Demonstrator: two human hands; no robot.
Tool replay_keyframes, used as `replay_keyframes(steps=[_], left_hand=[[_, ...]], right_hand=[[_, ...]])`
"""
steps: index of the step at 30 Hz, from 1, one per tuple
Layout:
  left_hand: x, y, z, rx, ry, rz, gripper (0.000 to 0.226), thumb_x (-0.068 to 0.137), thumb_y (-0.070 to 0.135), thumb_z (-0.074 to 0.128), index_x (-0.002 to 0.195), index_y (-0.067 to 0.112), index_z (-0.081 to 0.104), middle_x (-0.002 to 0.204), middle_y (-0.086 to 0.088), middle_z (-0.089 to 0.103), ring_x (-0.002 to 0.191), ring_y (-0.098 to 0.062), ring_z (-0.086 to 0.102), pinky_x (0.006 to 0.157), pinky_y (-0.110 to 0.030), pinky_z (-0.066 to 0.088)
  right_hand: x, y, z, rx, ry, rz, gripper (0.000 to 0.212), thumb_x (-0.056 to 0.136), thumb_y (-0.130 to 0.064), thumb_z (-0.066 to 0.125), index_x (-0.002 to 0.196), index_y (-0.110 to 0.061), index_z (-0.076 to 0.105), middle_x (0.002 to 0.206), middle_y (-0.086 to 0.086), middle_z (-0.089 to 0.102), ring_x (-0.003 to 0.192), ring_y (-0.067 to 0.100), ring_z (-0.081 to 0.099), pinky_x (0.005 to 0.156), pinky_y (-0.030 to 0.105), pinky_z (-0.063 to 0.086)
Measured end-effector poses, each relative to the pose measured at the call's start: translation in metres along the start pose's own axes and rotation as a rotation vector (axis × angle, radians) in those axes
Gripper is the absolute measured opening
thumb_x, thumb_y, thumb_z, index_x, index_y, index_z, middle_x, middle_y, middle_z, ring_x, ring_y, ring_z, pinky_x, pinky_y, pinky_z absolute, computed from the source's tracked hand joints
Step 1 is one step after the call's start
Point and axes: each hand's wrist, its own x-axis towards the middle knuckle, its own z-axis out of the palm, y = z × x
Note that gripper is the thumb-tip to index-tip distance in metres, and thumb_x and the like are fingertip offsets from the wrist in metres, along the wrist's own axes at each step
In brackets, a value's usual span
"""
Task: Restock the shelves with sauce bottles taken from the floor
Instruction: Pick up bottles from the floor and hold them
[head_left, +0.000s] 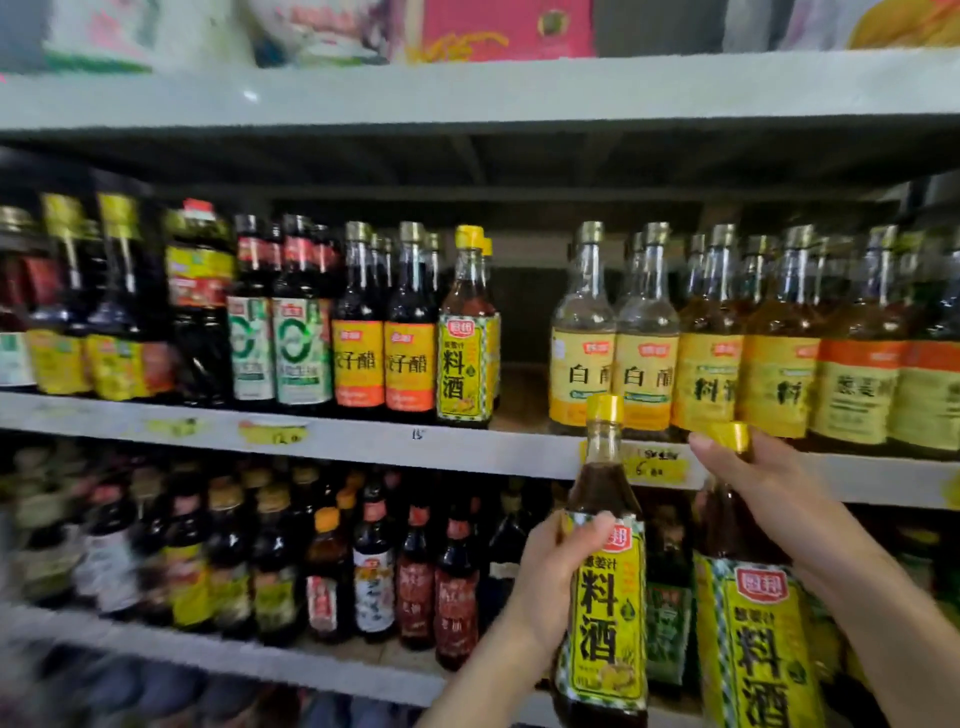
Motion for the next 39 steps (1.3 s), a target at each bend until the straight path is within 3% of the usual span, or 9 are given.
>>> replay_keyframes(steps=[5,8,13,19,22,26,30,34,39], left_hand=[[-0.011,0.005,-0.011,0.066,0.202,-0.030,0.074,0.066,0.057,0.076,0.116,0.005,0.062,0.106,-0.016,0.071,0.096,-0.031,0.070,0.080,-0.040,0.056],[-0.016,0.009,-0.021,0.086,0.279,-0.013,0.078,0.061,0.062,0.077,0.115,0.008,0.063,0.101,-0.012,0.072,0.091,-0.029,0.071,0.075,-0.037,0.054],[-0.025,0.014,-0.036,0.054,0.356,0.008,0.086,0.065,0.059,0.079,0.123,-0.001,0.056,0.106,-0.025,0.066,0.088,-0.037,0.067,0.074,-0.043,0.053],[-0.027,0.020,-0.048,0.088,0.421,0.034,0.086,0.064,0.059,0.081,0.125,0.003,0.056,0.118,-0.031,0.061,0.102,-0.045,0.062,0.096,-0.065,0.046],[-0.028,0.023,-0.052,0.082,0.434,0.038,0.087,0.064,0.058,0.081,0.127,0.005,0.055,0.122,-0.029,0.059,0.108,-0.047,0.062,0.096,-0.065,0.046],[-0.029,0.030,-0.057,0.094,0.394,0.068,0.078,0.062,0.058,0.081,0.117,0.006,0.061,0.105,-0.027,0.069,0.088,-0.041,0.069,0.078,-0.050,0.056],[-0.024,0.054,-0.061,0.155,0.379,0.147,0.063,0.067,0.055,0.076,0.107,0.007,0.065,0.093,-0.022,0.071,0.081,-0.039,0.069,0.075,-0.052,0.056],[-0.014,0.095,-0.078,0.237,0.392,0.237,0.059,0.067,0.058,0.073,0.108,0.016,0.067,0.095,-0.018,0.073,0.083,-0.036,0.072,0.068,-0.045,0.057],[0.002,0.139,-0.101,0.286,0.375,0.334,0.066,0.066,0.060,0.071,0.116,0.017,0.065,0.109,-0.017,0.071,0.101,-0.039,0.067,0.087,-0.057,0.053]], right_hand=[[0.012,0.002,0.019,0.054,-0.097,-0.026,0.029,0.092,-0.050,0.060,0.109,-0.027,0.066,0.073,0.004,0.075,0.065,0.017,0.072,0.068,0.038,0.050],[0.013,0.000,0.033,0.077,-0.147,-0.051,0.023,0.094,-0.047,0.059,0.108,-0.029,0.064,0.070,0.004,0.074,0.062,0.014,0.071,0.066,0.037,0.047],[0.011,-0.006,0.050,0.124,-0.192,-0.051,0.015,0.097,-0.040,0.059,0.097,-0.026,0.064,0.068,0.004,0.071,0.061,0.016,0.070,0.065,0.033,0.045],[0.009,-0.015,0.058,0.155,-0.241,-0.059,0.015,0.098,-0.039,0.058,0.104,-0.026,0.064,0.073,0.006,0.071,0.063,0.017,0.071,0.063,0.030,0.048],[0.009,-0.015,0.060,0.146,-0.245,-0.072,0.013,0.098,-0.040,0.057,0.104,-0.030,0.063,0.073,0.002,0.071,0.061,0.012,0.069,0.060,0.025,0.046],[0.008,-0.018,0.062,0.163,-0.237,-0.078,0.014,0.098,-0.038,0.058,0.106,-0.027,0.062,0.082,0.005,0.070,0.060,0.011,0.068,0.052,0.014,0.047],[0.011,-0.042,0.069,0.114,-0.184,-0.119,0.021,0.096,-0.041,0.058,0.105,-0.023,0.059,0.079,0.007,0.071,0.064,0.011,0.069,0.065,0.031,0.053],[0.032,-0.099,0.079,0.092,-0.009,-0.306,0.021,0.097,-0.046,0.057,0.098,-0.025,0.053,0.076,-0.001,0.068,0.063,0.004,0.066,0.061,0.028,0.046],[0.072,-0.162,0.102,0.178,0.175,-0.434,0.017,0.099,-0.043,0.054,0.103,-0.028,0.048,0.074,-0.007,0.062,0.058,0.001,0.063,0.060,0.026,0.051]])
